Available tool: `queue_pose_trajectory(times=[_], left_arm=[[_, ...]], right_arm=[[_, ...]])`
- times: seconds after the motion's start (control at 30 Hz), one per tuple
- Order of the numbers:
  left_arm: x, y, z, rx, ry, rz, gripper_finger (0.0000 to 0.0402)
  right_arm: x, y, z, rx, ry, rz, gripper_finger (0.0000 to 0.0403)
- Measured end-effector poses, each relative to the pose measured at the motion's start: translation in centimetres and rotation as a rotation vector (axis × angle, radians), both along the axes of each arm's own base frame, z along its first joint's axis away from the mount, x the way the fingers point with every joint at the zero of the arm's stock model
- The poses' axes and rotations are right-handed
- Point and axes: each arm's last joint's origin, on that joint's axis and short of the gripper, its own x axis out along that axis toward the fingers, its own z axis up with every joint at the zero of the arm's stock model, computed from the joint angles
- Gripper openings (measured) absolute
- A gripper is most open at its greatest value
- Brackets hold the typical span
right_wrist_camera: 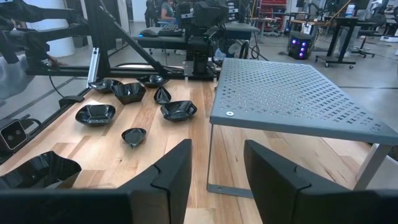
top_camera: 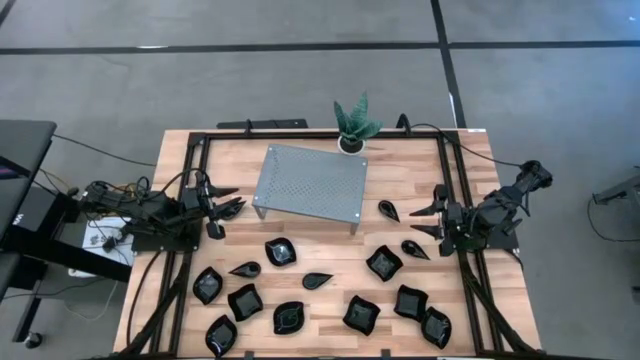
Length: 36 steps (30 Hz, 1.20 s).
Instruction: Pick & Place Mini shaped plates
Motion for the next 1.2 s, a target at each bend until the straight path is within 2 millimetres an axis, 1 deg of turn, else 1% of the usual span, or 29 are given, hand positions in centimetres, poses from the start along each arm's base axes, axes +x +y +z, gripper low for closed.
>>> queue_pose_trajectory(times=[0.9, 1.03, 1.2], left_arm=[[0.0, 0.0, 0.0, -0.001, -0.002, 0.0, 0.0113], [-0.1, 0.1, 0.8, 0.007, -0.072, 0.008, 0.0113], [-0.7, 0.2, 2.3, -0.007, -0.223, 0.023, 0.0113]], right_arm=[[0.0, 0.0, 0.0, 0.0, 0.0, 0.0, 0.0142], [0.0, 0.0, 0.1, 0.038, -0.014, -0.004, 0.0144], [0.1, 0.1, 1.0, 0.037, -0.087, 0.002, 0.0141]])
